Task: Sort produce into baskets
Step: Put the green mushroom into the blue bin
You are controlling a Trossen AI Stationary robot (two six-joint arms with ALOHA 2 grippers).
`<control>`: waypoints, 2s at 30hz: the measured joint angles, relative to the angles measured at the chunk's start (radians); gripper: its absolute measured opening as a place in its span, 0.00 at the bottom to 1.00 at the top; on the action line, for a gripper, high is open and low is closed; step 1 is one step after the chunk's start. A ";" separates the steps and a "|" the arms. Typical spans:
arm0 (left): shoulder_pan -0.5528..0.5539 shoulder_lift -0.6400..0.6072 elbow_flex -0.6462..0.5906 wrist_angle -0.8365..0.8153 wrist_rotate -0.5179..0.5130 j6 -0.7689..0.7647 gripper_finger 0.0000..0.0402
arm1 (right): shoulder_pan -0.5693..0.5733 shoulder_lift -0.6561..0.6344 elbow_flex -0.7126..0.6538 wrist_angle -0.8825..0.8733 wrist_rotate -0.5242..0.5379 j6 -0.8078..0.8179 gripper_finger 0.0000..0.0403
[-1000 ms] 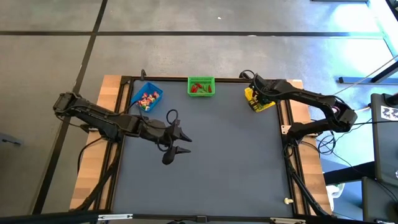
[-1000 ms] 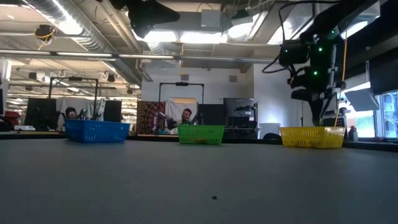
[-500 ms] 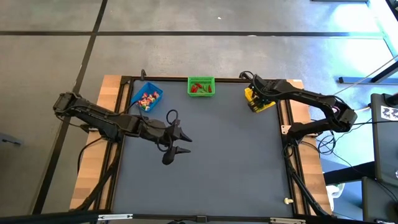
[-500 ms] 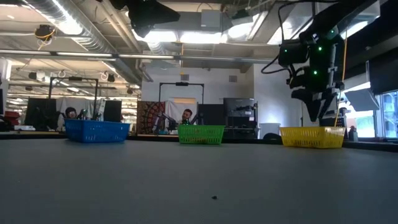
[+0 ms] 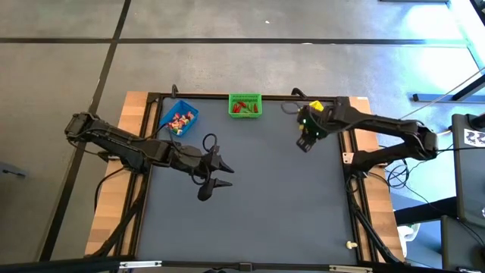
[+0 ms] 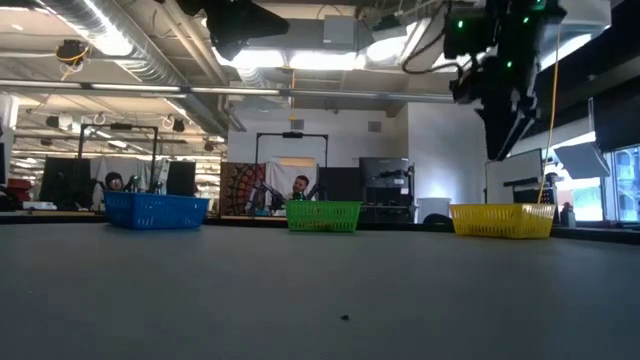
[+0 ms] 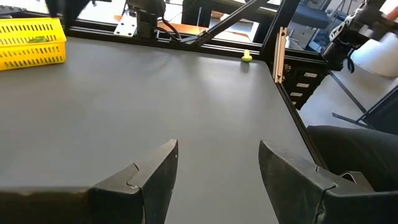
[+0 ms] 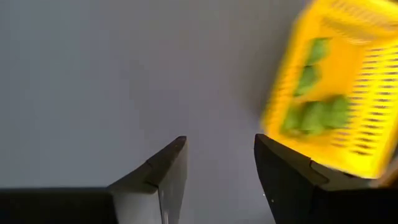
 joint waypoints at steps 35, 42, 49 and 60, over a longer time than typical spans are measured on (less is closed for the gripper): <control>-0.001 0.000 0.000 0.000 0.000 -0.009 0.55 | 0.994 0.019 0.000 0.033 -0.344 0.818 0.65; -0.001 0.000 0.000 0.000 0.000 -0.018 0.55 | 1.174 0.102 0.000 0.121 -0.322 0.877 0.65; -0.001 0.000 0.000 0.000 0.000 -0.024 0.55 | 1.308 0.235 0.000 0.202 -0.395 0.895 0.65; -0.001 0.000 0.000 0.000 0.000 -0.024 0.55 | 1.463 0.378 -0.001 0.288 -0.550 0.939 0.65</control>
